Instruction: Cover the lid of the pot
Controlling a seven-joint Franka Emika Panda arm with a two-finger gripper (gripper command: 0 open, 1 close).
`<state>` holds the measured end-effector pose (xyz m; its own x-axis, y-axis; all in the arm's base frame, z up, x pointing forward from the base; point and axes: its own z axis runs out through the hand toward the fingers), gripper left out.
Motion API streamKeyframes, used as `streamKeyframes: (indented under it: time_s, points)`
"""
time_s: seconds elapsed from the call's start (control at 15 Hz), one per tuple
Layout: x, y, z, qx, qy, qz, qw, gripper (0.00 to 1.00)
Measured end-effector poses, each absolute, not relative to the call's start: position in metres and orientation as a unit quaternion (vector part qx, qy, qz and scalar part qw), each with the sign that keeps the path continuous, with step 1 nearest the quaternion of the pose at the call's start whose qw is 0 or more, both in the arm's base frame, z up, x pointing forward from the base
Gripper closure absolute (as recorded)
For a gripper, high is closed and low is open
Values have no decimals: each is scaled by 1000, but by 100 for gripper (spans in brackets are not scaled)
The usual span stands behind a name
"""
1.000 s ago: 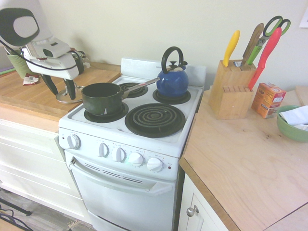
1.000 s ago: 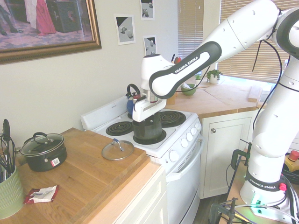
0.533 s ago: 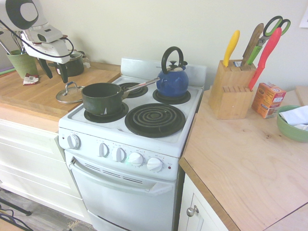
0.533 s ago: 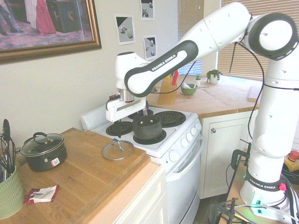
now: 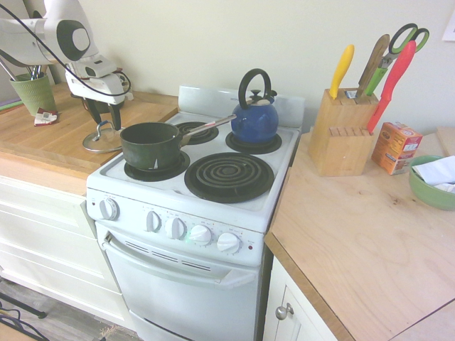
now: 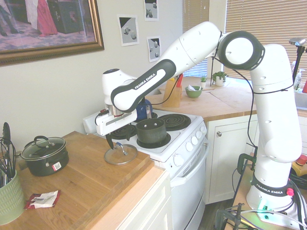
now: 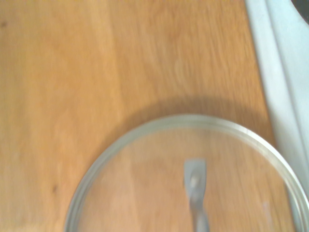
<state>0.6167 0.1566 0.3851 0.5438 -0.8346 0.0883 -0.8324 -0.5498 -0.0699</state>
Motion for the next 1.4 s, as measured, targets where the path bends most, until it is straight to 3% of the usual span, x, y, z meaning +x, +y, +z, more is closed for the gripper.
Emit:
streamKeyframes:
  time_s: [0.33, 0.4, 1.4]
  points:
    - [623, 160, 378, -880, 473, -48, -2, 0]
    - [622, 161, 378, -880, 473, -46, -4, 100]
    - [617, 169, 374, -884, 466, -36, -16, 100]
